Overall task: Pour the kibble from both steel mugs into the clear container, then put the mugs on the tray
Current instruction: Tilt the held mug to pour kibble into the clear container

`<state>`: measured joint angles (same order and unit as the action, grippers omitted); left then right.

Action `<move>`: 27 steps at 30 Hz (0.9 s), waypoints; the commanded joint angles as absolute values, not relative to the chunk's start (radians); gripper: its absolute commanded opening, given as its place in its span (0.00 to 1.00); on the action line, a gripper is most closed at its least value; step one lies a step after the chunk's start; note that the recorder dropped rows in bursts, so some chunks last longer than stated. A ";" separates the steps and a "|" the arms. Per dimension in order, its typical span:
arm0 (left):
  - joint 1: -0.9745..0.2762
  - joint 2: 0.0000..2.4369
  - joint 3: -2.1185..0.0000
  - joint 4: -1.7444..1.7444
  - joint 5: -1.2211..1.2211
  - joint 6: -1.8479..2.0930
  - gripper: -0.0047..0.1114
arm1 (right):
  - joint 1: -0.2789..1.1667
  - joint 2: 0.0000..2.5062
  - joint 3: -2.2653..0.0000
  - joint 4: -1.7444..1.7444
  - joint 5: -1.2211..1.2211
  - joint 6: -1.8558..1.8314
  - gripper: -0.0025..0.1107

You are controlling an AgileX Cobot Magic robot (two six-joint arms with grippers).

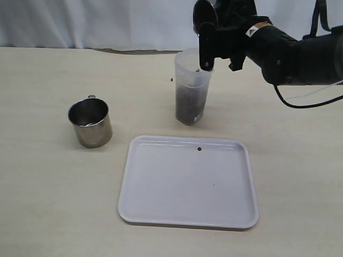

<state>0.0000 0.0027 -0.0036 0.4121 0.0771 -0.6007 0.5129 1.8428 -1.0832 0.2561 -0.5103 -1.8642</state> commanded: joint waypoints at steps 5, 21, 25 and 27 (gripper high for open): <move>-0.003 0.000 0.000 0.412 0.070 -0.603 0.04 | 0.514 1.837 -1.093 0.246 -0.528 -1.899 0.07; -0.003 0.000 0.000 0.410 0.062 -0.603 0.04 | 0.514 1.837 -1.093 0.242 -0.528 -1.918 0.07; -0.003 0.000 0.000 0.410 0.062 -0.603 0.04 | 0.514 1.837 -1.093 0.242 -0.528 -1.932 0.07; -0.003 0.000 0.000 0.410 0.062 -0.603 0.04 | 0.514 1.837 -1.093 0.242 -0.528 -1.953 0.07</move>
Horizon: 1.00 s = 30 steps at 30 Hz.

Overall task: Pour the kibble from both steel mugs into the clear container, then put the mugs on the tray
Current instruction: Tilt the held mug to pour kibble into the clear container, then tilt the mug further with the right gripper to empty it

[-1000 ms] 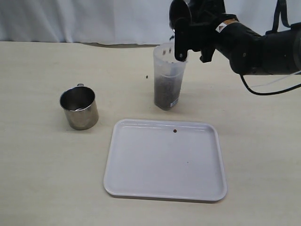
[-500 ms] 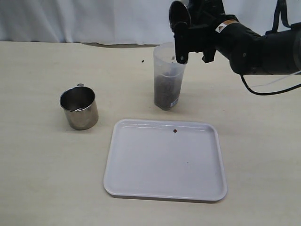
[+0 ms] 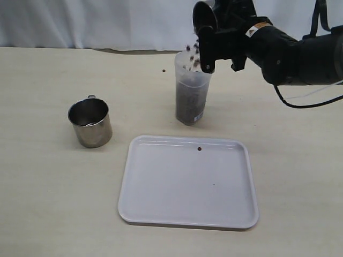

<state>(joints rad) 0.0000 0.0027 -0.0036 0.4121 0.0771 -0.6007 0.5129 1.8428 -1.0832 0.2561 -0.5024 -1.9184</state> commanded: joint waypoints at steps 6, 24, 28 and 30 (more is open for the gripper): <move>-0.003 0.000 0.000 0.410 0.062 -0.603 0.04 | 0.514 1.837 -1.093 0.242 -0.528 -1.971 0.07; -0.003 0.000 0.000 0.410 0.062 -0.603 0.04 | 0.514 1.837 -1.093 0.242 -0.530 -2.029 0.07; -0.003 0.000 0.000 0.410 0.066 -0.603 0.04 | 0.514 1.837 -1.093 0.235 -0.530 -2.032 0.07; -0.003 0.000 0.000 0.410 0.073 -0.603 0.04 | 0.514 1.837 -1.093 0.218 -0.530 -2.032 0.07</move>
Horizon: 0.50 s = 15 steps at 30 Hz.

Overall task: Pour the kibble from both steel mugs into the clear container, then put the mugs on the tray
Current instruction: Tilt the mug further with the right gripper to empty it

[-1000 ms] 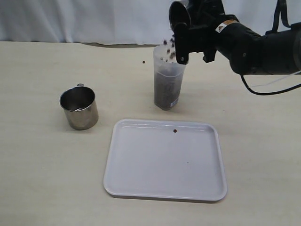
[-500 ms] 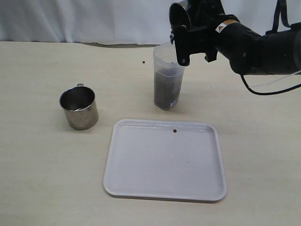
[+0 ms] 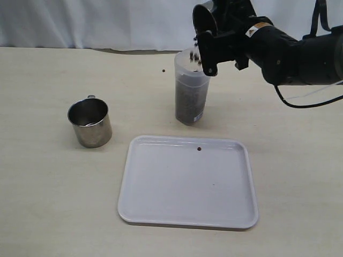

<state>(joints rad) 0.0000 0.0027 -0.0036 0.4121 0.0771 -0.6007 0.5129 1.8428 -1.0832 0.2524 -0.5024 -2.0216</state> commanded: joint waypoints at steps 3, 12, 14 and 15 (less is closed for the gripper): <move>-0.003 0.000 0.000 0.410 0.073 -0.603 0.04 | 0.514 1.837 -1.093 0.196 -0.541 -2.032 0.07; -0.003 0.000 0.000 0.410 0.073 -0.603 0.04 | 0.514 1.837 -1.093 0.193 -0.550 -2.099 0.07; -0.003 0.000 0.000 0.410 0.073 -0.603 0.04 | 0.514 1.837 -1.093 0.193 -0.552 -2.119 0.07; -0.003 0.000 0.000 0.410 0.073 -0.603 0.04 | 0.514 1.837 -1.093 0.191 -0.552 -2.119 0.07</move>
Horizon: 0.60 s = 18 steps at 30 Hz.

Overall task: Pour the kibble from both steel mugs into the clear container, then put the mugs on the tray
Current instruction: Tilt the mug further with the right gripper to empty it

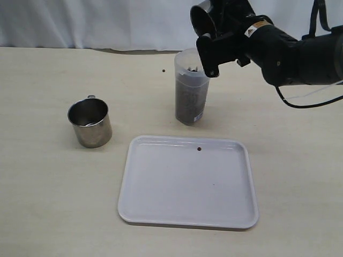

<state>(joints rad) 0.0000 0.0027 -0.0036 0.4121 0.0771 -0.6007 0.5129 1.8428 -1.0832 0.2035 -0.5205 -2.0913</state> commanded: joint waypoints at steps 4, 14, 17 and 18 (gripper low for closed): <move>-0.003 0.000 0.000 0.410 0.073 -0.603 0.04 | 0.514 1.837 -1.093 0.150 -0.552 -2.119 0.07; -0.003 0.000 0.000 0.410 0.066 -0.603 0.04 | 0.514 1.837 -1.093 0.085 -0.552 -2.119 0.07; -0.003 0.000 0.000 0.410 0.061 -0.603 0.04 | 0.514 1.837 -1.093 0.070 -0.561 -2.119 0.07; -0.003 0.000 0.000 0.410 0.061 -0.603 0.04 | 0.514 1.837 -1.093 0.070 -0.567 -2.119 0.07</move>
<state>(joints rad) 0.0000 0.0027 -0.0036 0.4121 0.0771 -0.6007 0.5129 1.8428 -1.0853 0.0876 -0.5282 -2.1153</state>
